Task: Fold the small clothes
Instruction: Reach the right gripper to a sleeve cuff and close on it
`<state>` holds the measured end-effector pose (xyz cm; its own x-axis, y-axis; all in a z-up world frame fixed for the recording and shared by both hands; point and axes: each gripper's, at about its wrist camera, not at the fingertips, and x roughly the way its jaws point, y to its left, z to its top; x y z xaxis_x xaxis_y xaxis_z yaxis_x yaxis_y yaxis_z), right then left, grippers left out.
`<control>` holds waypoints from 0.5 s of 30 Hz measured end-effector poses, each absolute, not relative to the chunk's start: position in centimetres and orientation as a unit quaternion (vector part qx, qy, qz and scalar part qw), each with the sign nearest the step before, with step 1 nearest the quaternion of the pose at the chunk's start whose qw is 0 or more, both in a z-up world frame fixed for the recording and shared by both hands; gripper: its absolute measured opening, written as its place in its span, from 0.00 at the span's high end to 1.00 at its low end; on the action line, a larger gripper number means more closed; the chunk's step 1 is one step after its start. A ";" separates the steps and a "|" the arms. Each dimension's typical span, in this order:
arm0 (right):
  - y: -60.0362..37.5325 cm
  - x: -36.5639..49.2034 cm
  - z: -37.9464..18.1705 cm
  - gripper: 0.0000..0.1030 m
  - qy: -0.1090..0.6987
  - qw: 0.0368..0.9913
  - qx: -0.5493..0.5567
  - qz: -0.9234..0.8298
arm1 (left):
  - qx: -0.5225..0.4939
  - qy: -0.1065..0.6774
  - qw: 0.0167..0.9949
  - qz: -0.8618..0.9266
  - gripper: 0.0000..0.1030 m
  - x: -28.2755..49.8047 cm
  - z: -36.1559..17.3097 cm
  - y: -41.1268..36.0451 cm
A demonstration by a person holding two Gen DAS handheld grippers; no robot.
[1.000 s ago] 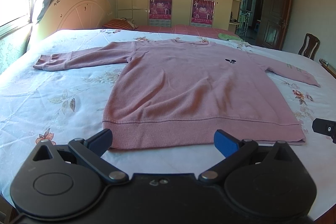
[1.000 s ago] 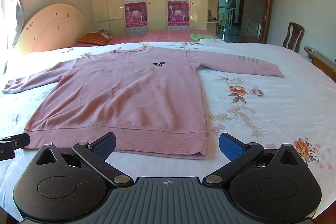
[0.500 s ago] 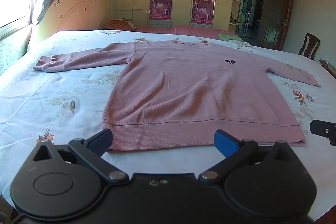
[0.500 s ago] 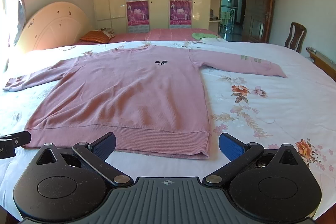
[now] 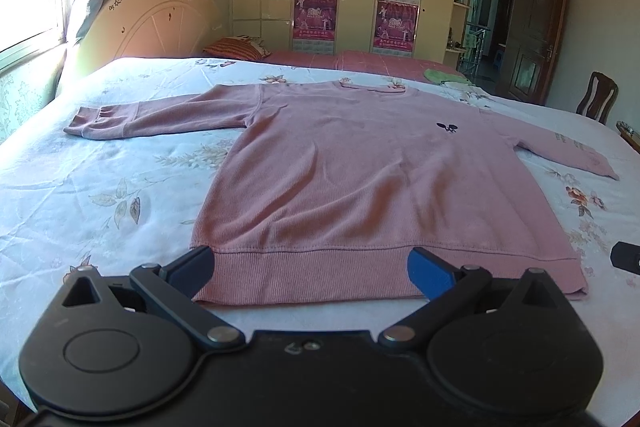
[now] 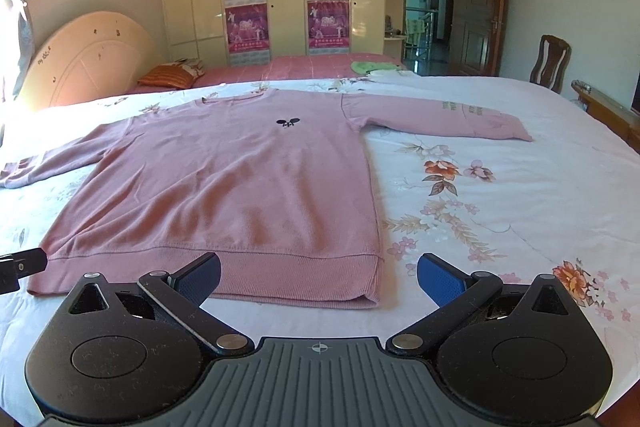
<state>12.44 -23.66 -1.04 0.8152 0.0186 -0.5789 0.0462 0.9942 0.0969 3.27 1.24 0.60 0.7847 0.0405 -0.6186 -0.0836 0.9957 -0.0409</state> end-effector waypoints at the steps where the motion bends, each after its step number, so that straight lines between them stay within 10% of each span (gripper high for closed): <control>1: -23.9 12.6 -0.9 0.00 0.301 0.952 0.056 -0.014 | -0.041 0.330 0.942 0.029 0.00 3.7 0.6 1.3; 15: -32.6 17.8 -1.0 0.00 0.264 0.952 0.104 -0.114 | -0.092 0.296 0.951 -0.005 0.02 9.8 0.4 1.5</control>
